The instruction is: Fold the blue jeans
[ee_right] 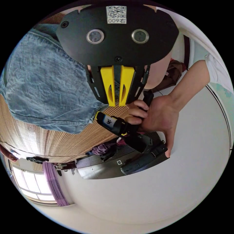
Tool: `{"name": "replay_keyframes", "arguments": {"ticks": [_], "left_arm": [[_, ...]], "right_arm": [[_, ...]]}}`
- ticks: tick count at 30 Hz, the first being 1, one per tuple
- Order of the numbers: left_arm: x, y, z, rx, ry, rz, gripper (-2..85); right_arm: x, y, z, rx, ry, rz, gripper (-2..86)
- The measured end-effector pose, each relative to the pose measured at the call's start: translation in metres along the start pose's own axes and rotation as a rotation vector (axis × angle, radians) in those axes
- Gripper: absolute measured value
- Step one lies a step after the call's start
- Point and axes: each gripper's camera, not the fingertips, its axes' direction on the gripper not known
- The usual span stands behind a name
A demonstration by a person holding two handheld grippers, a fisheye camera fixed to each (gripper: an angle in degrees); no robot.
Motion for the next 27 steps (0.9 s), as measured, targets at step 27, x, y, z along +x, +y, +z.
{"name": "replay_keyframes", "arguments": {"ticks": [27], "left_arm": [[-0.033, 0.007, -0.047, 0.206, 0.291, 0.212, 15.6]], "right_arm": [[0.158, 0.126, -0.032, -0.015, 0.020, -0.011, -0.8]]}}
